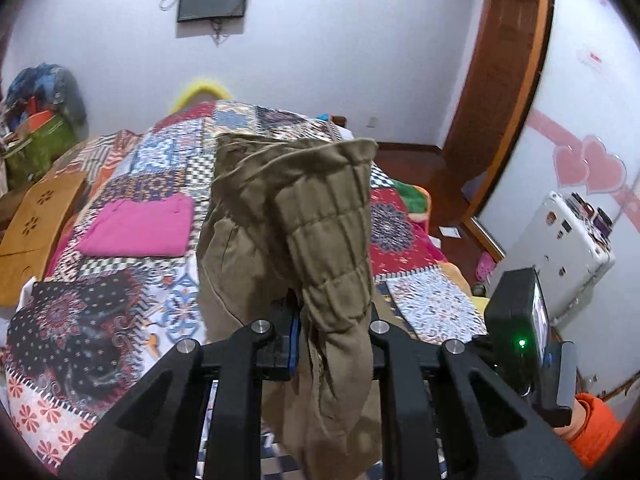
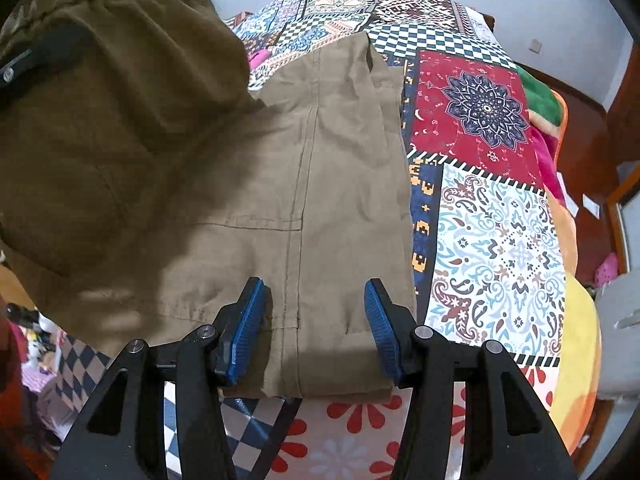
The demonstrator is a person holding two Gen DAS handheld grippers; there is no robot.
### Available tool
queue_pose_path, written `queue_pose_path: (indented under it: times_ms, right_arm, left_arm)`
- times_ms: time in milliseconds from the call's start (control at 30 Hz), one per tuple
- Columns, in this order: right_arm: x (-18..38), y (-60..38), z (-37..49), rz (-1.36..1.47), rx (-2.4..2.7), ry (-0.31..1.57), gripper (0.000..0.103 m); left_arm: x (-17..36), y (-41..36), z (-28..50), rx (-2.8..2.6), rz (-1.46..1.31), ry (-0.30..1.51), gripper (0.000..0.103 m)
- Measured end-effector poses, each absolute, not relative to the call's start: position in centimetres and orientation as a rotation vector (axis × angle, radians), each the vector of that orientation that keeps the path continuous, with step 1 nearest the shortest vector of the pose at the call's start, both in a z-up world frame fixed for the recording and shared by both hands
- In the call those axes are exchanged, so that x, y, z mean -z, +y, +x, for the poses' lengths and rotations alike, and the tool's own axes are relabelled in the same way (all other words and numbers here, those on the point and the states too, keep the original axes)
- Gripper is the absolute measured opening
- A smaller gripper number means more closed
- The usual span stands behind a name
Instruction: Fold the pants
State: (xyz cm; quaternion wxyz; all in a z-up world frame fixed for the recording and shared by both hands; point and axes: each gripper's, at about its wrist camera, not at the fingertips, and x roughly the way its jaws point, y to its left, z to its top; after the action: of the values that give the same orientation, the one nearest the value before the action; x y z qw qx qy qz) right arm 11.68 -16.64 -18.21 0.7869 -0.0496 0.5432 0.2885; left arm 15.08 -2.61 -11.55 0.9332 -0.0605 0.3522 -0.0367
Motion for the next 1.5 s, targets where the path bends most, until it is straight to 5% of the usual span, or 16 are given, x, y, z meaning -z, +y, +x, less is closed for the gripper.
queue_pose_path:
  times_ms: [633,800,867,1500]
  right_arm:
    - [13.5,-27.4,10.6,0.027,-0.380,1.020,0.048]
    - [13.4,-27.8,10.4,0.025,-0.357,1.009,0.048]
    - [13.1,-27.8,10.2,0.027,-0.352,1.003,0.048]
    - [15.1,-24.5,9.8,-0.010,-0.400,1.057,0.049]
  left_arm:
    - [19.8,-12.3,20.3,0.228,0.094,1.028,0.017]
    - [20.3,-12.8,19.8,0.250,0.104,1.074,0.042]
    - [20.1,-12.7,19.3,0.282,0.071,1.078,0.065]
    - [15.7,1.2,20.4,0.025,-0.076,0.960,0.079]
